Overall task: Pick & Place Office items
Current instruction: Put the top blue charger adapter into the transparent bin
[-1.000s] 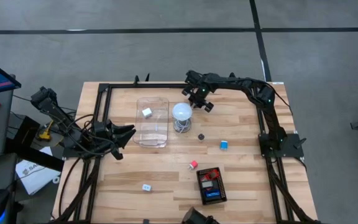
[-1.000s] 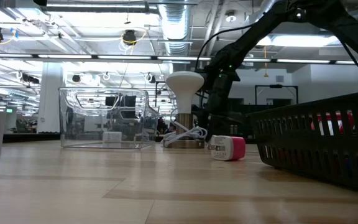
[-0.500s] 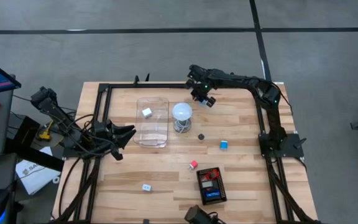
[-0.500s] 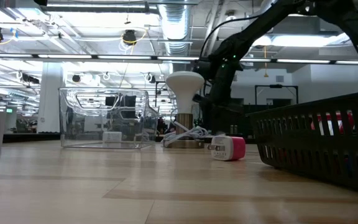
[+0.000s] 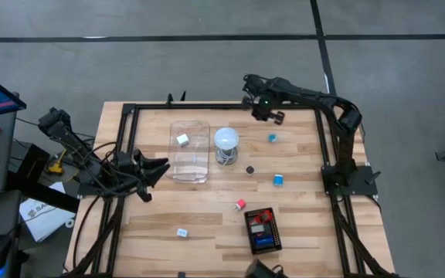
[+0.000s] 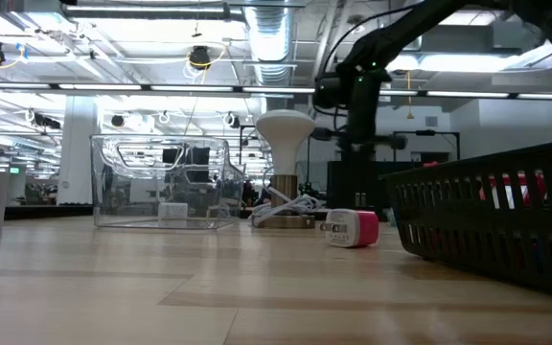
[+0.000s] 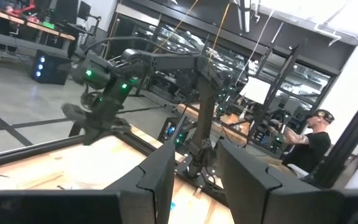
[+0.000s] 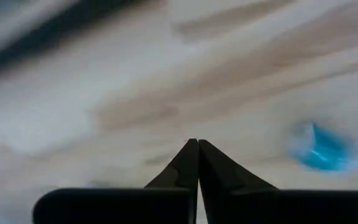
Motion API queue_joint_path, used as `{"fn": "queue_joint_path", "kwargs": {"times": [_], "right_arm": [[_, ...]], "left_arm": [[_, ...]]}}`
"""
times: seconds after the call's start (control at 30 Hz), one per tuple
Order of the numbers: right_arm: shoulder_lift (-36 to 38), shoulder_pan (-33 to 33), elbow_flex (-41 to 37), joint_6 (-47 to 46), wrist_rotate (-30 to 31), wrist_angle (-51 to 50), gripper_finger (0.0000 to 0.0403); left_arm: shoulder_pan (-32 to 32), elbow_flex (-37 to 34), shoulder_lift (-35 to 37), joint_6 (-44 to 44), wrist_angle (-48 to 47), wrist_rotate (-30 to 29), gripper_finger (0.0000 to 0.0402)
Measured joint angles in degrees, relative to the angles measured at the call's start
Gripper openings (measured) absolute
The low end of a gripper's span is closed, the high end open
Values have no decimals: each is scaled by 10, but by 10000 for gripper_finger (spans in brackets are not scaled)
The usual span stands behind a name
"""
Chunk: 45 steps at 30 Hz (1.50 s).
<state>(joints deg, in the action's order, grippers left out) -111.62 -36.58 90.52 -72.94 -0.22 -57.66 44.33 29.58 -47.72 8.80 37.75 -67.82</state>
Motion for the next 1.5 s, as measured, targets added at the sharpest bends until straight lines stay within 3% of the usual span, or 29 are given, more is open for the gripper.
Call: {"fn": "queue_joint_path", "kwargs": {"times": [0.13,0.27,0.47,0.6,0.77,0.9,1.03,1.2,1.5], "right_arm": [[4,6,-1,129,29,-94,23],[4,23,-1,243,36,-137,67],[4,55,-3,320,37,-133,170],[11,68,-53,357,32,-132,243],[97,58,-193,276,20,-27,290],[204,40,-307,166,18,112,295],[261,21,-383,103,20,135,295],[286,27,-438,39,18,175,295],[258,48,-442,-21,32,207,295]], "left_arm": [[0,0,-3,-7,0,8,117],[0,0,-4,-10,0,20,117],[9,0,-4,4,0,32,117],[23,0,-4,5,0,30,117],[31,0,-4,8,7,26,117],[32,0,-4,10,7,25,117],[32,0,-4,11,12,24,117],[32,0,-4,22,14,25,117],[32,0,-4,22,29,25,117]]}}
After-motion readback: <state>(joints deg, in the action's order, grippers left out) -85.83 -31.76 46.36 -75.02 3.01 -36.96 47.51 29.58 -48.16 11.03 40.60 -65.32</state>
